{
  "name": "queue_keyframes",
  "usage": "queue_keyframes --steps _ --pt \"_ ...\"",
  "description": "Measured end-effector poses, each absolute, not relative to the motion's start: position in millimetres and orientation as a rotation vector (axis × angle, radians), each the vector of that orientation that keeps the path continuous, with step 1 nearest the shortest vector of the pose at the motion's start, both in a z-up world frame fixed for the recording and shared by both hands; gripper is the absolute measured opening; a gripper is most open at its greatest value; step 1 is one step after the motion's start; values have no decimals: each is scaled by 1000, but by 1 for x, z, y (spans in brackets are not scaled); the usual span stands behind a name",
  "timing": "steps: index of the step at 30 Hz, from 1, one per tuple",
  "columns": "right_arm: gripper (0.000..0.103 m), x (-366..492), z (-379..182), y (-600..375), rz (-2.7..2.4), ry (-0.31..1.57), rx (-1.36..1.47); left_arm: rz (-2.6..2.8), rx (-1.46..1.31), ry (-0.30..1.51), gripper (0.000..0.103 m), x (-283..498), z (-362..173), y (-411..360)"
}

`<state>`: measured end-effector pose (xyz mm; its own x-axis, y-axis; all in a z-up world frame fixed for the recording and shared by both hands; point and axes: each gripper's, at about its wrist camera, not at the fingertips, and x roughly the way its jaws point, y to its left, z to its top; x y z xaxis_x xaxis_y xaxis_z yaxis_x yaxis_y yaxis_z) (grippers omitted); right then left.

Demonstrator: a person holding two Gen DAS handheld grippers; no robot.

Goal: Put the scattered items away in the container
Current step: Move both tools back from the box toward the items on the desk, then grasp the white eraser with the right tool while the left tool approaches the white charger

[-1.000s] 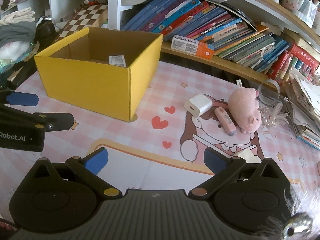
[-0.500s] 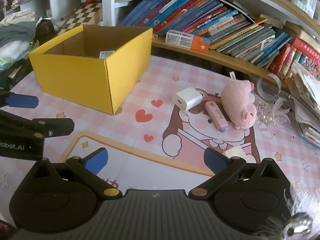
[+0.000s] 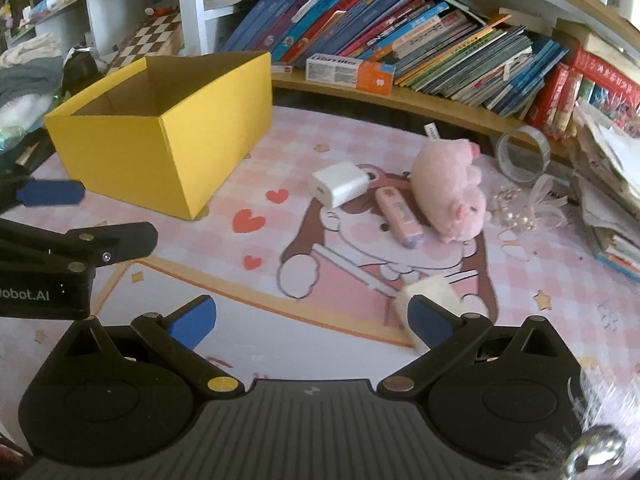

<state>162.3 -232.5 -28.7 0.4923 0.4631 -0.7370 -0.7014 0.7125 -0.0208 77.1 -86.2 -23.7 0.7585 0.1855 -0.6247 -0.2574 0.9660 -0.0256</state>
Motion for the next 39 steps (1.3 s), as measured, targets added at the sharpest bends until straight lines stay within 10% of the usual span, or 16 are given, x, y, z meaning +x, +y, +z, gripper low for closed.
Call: queue_keyframes --steps 39 --pt "61 242 -74 -275 605 889 -307 112 -95 785 90 208 -53 -118"
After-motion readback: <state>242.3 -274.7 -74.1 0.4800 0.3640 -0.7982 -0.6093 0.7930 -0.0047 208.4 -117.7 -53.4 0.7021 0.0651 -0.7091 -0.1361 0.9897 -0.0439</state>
